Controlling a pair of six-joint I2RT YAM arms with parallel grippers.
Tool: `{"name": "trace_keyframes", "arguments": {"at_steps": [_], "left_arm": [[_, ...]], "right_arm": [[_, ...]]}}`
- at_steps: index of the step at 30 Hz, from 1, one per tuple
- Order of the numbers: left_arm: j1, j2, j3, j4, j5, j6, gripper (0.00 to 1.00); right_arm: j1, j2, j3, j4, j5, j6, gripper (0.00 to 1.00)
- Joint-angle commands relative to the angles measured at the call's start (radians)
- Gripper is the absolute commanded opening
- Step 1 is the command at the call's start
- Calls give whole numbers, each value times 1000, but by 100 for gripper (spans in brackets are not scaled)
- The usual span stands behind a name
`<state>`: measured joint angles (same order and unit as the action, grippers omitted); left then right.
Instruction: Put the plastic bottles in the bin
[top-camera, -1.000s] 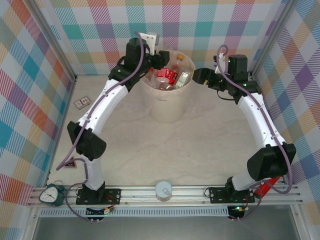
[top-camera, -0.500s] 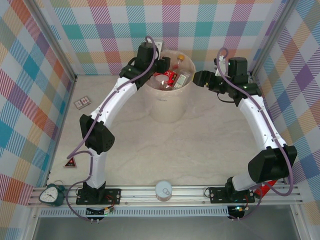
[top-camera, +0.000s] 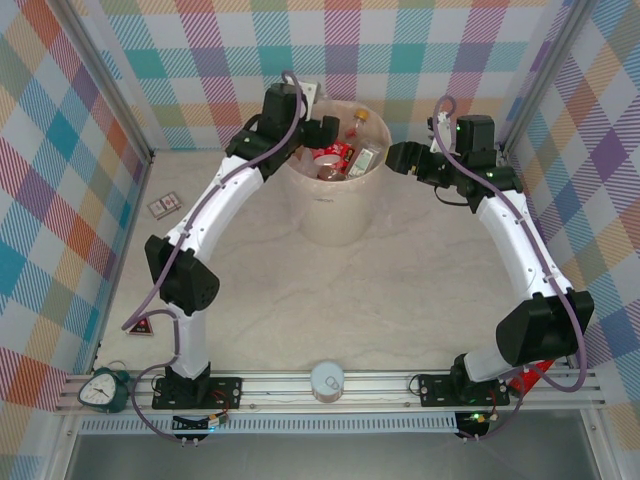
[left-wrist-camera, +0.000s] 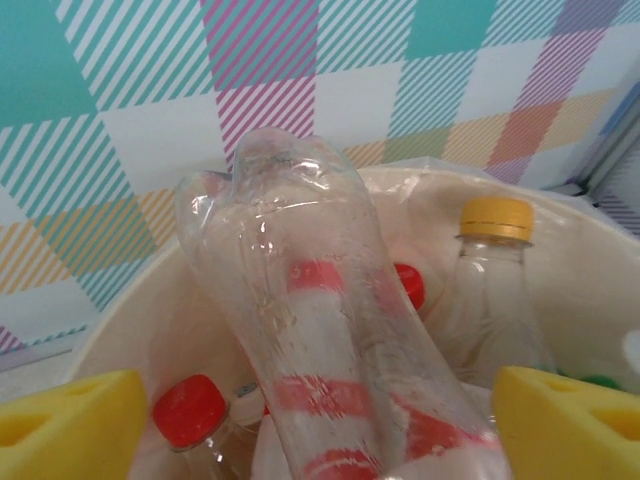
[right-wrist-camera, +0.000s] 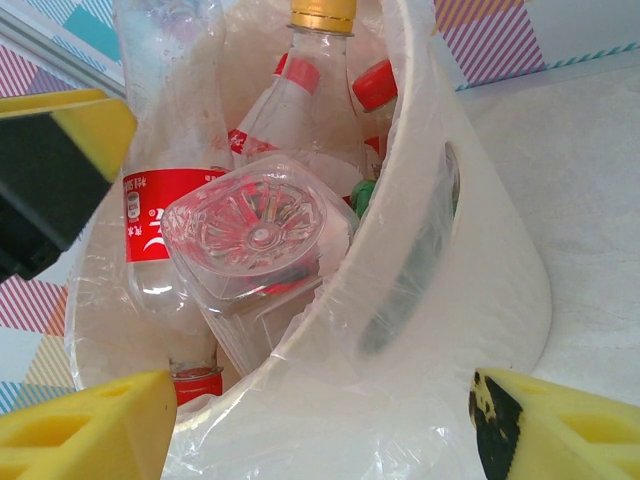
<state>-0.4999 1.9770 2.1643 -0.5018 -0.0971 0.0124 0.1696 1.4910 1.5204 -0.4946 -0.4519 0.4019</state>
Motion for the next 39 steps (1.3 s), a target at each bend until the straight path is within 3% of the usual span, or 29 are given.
{"name": "trace_keyframes", "arguments": {"at_steps": [1, 8, 12, 14, 23, 26, 29, 39], "left_arm": [[21, -116, -31, 35, 62, -43, 97], [103, -330, -267, 64, -86, -59, 100], [183, -498, -549, 113, -179, -103, 100], [225, -577, -704, 130, -229, -121, 100], [314, -764, -1240, 215, -408, -182, 100], [316, -783, -1366, 314, -471, -201, 100], [319, -777, -1489, 467, -508, -182, 100], [324, -530, -1594, 879, -514, -95, 99]], "right_arm": [[-5, -24, 31, 0, 17, -29, 78], [-33, -69, 2, -7, 61, -62, 81], [-68, -107, -51, -13, 110, -92, 91], [-79, -133, -95, -14, 175, -124, 100], [-116, -204, -359, 55, 331, -192, 99], [-119, -210, -434, 64, 409, -198, 99], [-120, -227, -572, 195, 490, -225, 99], [-121, -152, -901, 657, 547, -308, 99]]}}
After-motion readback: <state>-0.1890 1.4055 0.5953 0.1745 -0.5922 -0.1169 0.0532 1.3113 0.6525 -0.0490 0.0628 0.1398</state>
